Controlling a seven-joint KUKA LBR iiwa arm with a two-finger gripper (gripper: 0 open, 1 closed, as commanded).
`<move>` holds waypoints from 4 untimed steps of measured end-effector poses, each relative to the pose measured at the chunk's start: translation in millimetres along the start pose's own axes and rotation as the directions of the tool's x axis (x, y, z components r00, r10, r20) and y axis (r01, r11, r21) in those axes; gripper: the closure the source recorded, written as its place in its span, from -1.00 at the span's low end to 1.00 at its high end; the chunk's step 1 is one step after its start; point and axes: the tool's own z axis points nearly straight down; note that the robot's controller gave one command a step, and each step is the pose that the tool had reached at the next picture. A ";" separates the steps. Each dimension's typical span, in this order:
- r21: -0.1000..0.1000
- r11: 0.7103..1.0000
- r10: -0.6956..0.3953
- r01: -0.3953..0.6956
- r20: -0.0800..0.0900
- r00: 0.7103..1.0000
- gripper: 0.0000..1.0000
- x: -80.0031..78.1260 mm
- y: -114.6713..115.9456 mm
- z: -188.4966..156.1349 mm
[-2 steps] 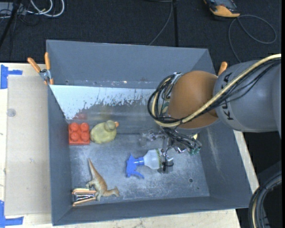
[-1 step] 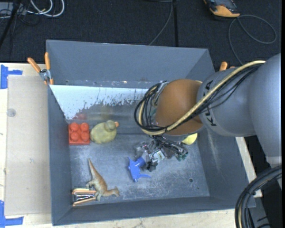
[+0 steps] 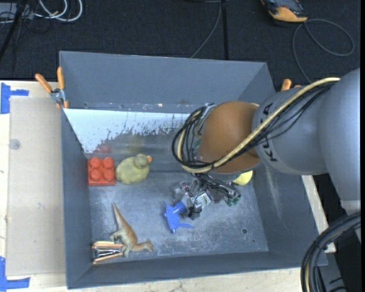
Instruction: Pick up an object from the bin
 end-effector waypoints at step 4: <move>-0.002 0.999 -0.033 0.033 0.001 0.999 1.00 -15.5 -2.7 -102.9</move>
Offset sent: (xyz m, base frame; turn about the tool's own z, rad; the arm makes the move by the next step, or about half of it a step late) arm 0.0000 0.0000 0.0000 0.0000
